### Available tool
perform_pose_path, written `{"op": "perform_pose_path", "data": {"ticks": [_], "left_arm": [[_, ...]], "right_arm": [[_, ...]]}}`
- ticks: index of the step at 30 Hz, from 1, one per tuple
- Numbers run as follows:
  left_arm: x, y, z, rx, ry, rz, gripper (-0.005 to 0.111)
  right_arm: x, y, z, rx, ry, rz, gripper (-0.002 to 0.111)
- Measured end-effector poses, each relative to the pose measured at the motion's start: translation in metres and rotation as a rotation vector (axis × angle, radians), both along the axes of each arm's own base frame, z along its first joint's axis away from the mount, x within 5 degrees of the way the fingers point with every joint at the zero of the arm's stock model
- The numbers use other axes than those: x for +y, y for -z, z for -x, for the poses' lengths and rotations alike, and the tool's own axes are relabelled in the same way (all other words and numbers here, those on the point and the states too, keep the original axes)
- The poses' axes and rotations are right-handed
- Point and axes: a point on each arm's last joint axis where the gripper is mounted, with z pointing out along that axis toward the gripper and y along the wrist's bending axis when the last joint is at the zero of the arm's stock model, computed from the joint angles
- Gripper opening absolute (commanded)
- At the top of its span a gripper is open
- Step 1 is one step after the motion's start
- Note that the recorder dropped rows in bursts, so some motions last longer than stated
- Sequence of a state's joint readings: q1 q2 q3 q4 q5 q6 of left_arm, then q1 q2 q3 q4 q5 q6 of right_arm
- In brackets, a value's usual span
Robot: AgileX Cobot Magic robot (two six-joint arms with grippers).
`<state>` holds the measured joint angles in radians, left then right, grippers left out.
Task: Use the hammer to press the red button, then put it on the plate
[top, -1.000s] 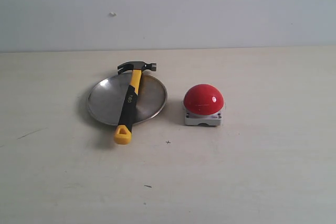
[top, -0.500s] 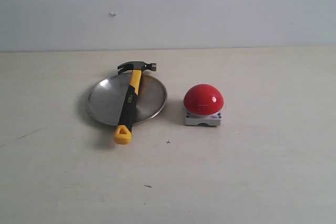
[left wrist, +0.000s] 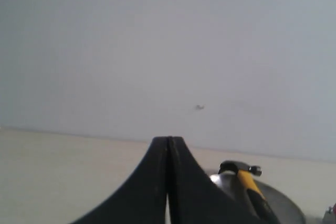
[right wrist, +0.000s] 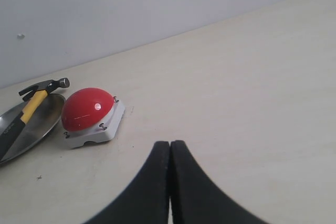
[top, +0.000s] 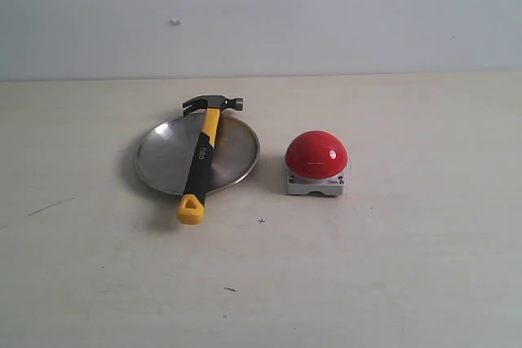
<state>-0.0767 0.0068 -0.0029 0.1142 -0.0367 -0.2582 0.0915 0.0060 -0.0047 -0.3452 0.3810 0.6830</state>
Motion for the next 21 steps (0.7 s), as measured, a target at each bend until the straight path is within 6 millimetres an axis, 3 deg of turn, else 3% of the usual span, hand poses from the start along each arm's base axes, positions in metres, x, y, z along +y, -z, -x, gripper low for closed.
{"op": "perform_pose_path", "data": {"ticks": [16, 21], "left_arm": [[0.006, 0.033, 0.002, 0.362, -0.068, -0.121, 0.0], [0.006, 0.035, 0.003, 0.388, -0.072, -0.126, 0.0]], "right_arm": [[0.0, 0.0, 0.0, 0.0, 0.0, 0.0, 0.0], [0.0, 0.0, 0.0, 0.0, 0.0, 0.0, 0.0]]}}
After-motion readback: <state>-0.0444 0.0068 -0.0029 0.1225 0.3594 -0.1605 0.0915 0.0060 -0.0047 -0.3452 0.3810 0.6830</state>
